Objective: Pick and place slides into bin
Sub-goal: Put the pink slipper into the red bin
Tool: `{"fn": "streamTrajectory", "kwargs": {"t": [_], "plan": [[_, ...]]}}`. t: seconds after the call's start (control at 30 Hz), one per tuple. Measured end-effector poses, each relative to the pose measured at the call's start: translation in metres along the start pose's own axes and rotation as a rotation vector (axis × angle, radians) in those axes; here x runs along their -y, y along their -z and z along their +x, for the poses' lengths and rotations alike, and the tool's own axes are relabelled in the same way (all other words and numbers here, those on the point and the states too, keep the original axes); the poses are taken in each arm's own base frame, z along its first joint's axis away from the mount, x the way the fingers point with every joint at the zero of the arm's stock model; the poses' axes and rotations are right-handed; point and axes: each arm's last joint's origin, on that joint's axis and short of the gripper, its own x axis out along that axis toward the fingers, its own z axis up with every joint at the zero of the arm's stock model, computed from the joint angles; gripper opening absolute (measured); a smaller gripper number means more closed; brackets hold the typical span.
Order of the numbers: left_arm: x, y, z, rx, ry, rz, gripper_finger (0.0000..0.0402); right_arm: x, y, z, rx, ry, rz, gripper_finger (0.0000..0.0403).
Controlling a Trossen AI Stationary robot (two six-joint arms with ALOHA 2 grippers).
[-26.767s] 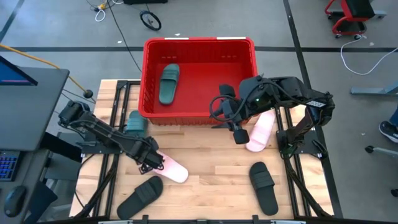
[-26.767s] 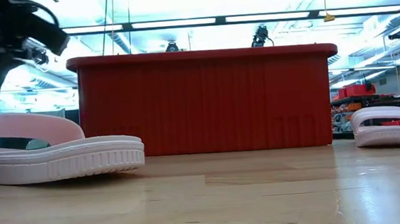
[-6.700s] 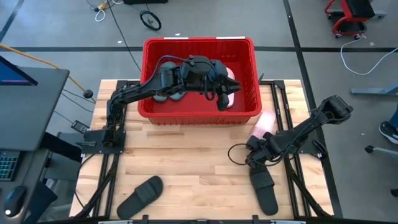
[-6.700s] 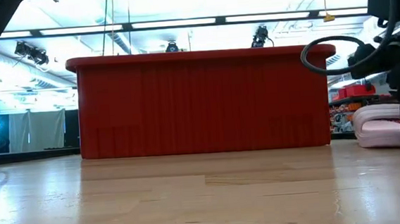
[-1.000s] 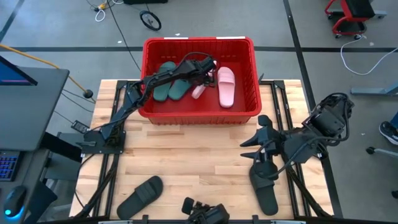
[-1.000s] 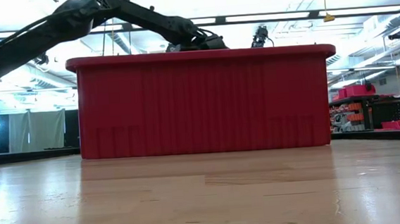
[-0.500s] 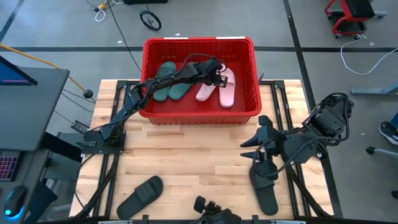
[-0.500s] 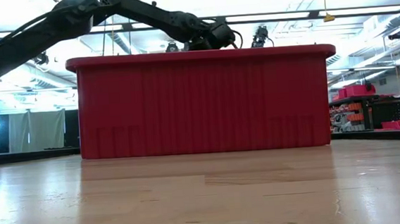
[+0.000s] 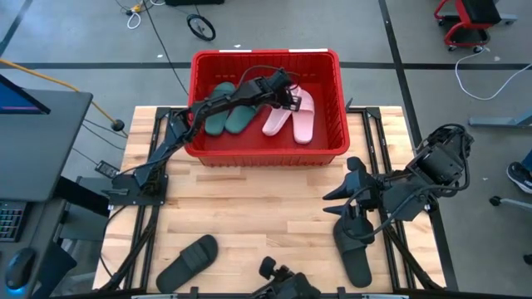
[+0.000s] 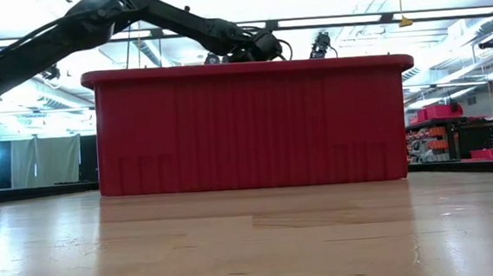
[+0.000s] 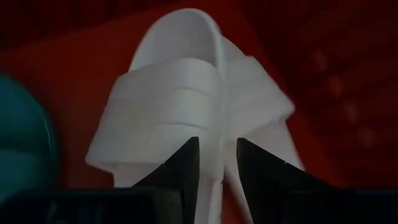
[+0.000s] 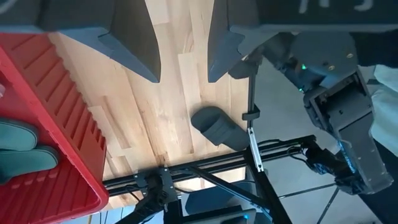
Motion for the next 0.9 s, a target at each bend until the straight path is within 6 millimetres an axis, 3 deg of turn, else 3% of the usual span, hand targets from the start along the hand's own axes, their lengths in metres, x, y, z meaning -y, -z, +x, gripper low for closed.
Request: {"fn": "streamTrajectory", "kwargs": {"t": [0.23, 0.4, 0.6, 0.9], "plan": [[0.009, 0.004, -0.007, 0.045, -0.181, 0.661, 0.0116, -0.001, 0.001, -0.001, -0.004, -0.002, -0.006, 0.0138], [0.016, -0.001, -0.030, -0.010, -0.275, 0.996, 0.0113, 0.002, 0.003, -0.001, -0.002, 0.053, -0.013, 0.0138], [0.018, 0.001, -0.038, -0.081, -0.261, 1.159, 0.0127, 0.009, 0.006, -0.001, 0.009, 0.161, 0.012, 0.0138], [0.011, 0.014, -0.018, -0.122, -0.226, 1.327, 0.0171, 0.016, 0.002, 0.001, 0.054, 0.232, 0.024, 0.0138]]}}
